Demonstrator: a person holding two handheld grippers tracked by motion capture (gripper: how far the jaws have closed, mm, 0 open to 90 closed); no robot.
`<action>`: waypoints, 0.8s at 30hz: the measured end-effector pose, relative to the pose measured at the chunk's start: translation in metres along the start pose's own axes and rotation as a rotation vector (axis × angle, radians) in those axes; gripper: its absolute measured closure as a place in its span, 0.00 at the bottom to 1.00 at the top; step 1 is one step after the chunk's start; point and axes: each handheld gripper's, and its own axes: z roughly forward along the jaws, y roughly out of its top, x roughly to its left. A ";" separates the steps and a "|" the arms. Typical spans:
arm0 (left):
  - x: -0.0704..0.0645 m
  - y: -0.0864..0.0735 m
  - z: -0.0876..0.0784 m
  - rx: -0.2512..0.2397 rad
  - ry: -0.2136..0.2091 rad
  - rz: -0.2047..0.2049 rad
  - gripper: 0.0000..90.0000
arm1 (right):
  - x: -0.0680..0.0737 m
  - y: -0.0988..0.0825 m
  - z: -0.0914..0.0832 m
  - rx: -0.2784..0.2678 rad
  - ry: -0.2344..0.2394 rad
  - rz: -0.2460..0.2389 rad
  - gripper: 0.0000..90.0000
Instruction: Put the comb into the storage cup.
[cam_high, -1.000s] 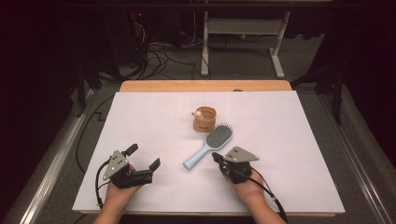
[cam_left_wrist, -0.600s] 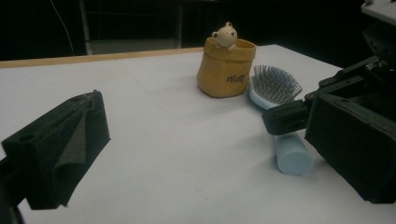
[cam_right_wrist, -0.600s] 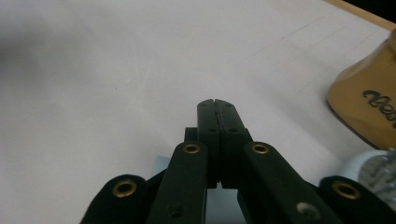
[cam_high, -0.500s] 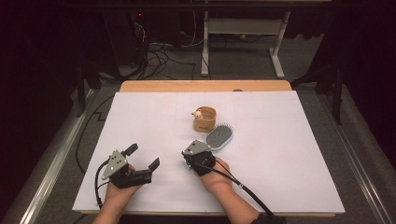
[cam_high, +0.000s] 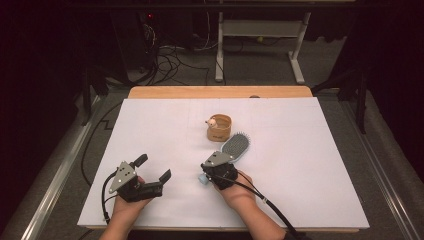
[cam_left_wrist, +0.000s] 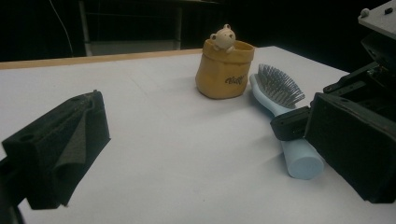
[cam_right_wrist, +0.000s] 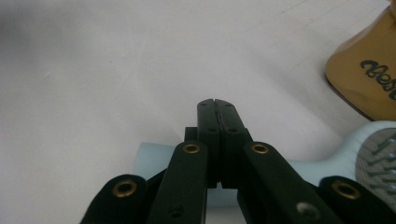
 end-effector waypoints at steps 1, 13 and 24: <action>0.000 0.000 0.000 0.000 0.000 0.000 0.01 | -0.001 -0.001 -0.001 0.002 0.001 0.007 1.00; 0.000 0.000 0.000 -0.001 -0.002 0.004 0.01 | 0.005 0.001 0.009 0.022 0.044 0.003 1.00; 0.000 0.002 -0.001 -0.008 0.000 0.006 0.01 | 0.000 0.000 0.005 0.078 0.047 -0.015 1.00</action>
